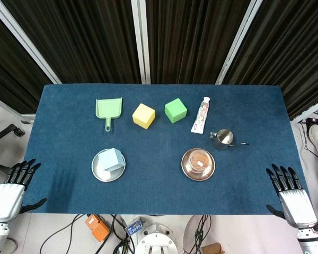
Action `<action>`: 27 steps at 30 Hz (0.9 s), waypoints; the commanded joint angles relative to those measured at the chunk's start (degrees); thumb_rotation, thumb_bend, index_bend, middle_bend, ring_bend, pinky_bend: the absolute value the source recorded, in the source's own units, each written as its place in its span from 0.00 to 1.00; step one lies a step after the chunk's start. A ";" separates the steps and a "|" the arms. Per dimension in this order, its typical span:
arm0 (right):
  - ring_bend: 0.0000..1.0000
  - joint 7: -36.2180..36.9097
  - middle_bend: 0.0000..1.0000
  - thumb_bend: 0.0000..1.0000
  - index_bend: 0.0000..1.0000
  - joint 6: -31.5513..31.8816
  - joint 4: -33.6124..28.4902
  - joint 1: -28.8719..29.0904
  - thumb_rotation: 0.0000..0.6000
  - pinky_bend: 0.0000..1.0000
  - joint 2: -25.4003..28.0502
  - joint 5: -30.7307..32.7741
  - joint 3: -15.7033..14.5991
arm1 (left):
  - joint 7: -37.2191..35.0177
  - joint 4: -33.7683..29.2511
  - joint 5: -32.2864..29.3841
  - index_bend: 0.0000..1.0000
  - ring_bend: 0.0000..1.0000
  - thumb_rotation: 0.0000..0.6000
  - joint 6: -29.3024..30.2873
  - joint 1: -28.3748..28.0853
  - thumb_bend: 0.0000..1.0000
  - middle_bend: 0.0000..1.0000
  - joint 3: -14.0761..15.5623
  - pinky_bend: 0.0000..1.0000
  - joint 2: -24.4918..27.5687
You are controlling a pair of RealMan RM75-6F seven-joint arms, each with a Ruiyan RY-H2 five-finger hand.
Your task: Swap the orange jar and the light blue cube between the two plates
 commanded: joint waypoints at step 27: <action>0.00 -24.94 0.00 0.25 0.00 -40.35 -6.29 33.12 1.00 0.00 -13.92 26.55 14.51 | -0.98 -0.34 -2.29 0.05 0.00 1.00 -2.16 -1.00 0.07 0.02 -1.12 0.07 0.44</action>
